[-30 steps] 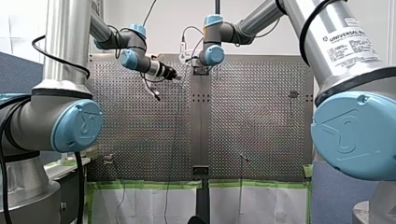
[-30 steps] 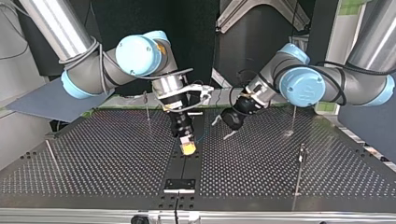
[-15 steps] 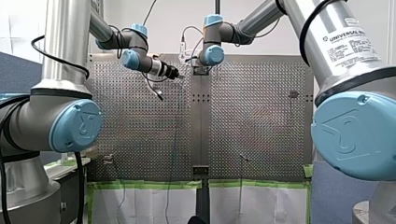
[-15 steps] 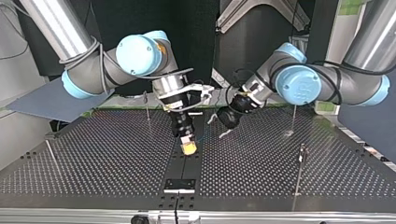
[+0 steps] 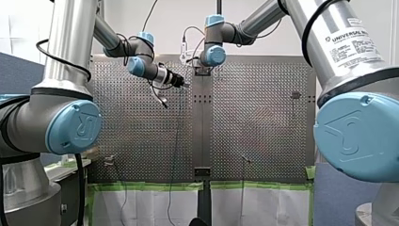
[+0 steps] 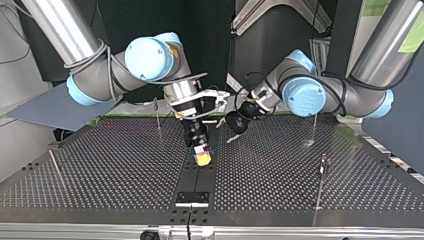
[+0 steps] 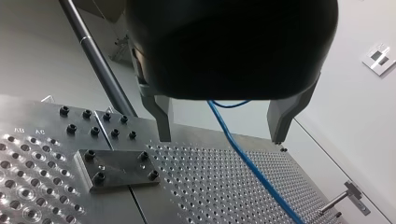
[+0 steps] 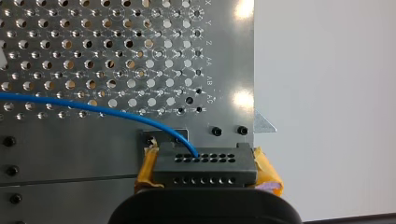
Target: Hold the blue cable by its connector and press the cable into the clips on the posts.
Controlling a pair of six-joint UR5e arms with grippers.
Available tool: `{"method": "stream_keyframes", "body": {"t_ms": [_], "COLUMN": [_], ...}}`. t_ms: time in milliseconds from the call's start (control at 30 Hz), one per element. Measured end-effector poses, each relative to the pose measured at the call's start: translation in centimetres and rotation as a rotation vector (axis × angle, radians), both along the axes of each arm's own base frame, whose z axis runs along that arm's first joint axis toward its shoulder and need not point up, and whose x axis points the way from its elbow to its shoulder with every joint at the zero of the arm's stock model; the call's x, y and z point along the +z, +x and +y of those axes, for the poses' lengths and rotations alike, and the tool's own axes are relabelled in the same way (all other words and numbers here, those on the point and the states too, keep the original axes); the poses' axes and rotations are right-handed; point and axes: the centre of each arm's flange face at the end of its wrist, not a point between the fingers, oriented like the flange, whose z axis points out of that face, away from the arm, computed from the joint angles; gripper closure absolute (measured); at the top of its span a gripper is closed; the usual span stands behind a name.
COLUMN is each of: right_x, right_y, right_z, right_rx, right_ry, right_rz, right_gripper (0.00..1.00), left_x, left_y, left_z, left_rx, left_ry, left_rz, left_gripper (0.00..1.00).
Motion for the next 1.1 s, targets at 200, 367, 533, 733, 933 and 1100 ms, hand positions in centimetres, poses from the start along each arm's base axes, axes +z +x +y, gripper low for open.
{"method": "stream_keyframes", "body": {"t_ms": [200, 367, 533, 733, 933, 1100], "right_x": [0.0, 0.0, -0.1, -0.2, -0.2, -0.3], "right_y": [0.0, 0.1, 0.2, 0.2, 0.2, 0.1], "right_z": [0.0, 0.1, 0.2, 0.2, 0.1, 0.0], "right_rx": [0.0, 0.003, 0.005, 0.006, 0.004, 0.003], "right_ry": [0.001, 0.0, 0.0, 0.001, 0.002, 0.002], "right_rz": [0.0, 0.001, 0.002, 0.003, 0.004, 0.003], "right_gripper": [1.0, 1.0, 1.0, 1.0, 1.0, 1.0], "left_x": [0.3, 1.4, 2.3, 2.4, 2.4, 2.5], "left_y": [0.3, 1.0, 1.3, 1.3, 1.3, 1.3], "left_z": [-0.1, -0.4, -0.7, -0.8, -0.9, -1.2], "left_rx": [0.003, 0.003, 0.0, 0.001, 0.007, 0.002], "left_ry": [-0.019, -0.058, -0.082, -0.086, -0.087, -0.092], "left_rz": [-0.01, -0.038, -0.048, -0.047, -0.052, -0.062], "left_gripper": [0.0, 0.0, 0.0, 0.0, 0.0, 0.0]}}
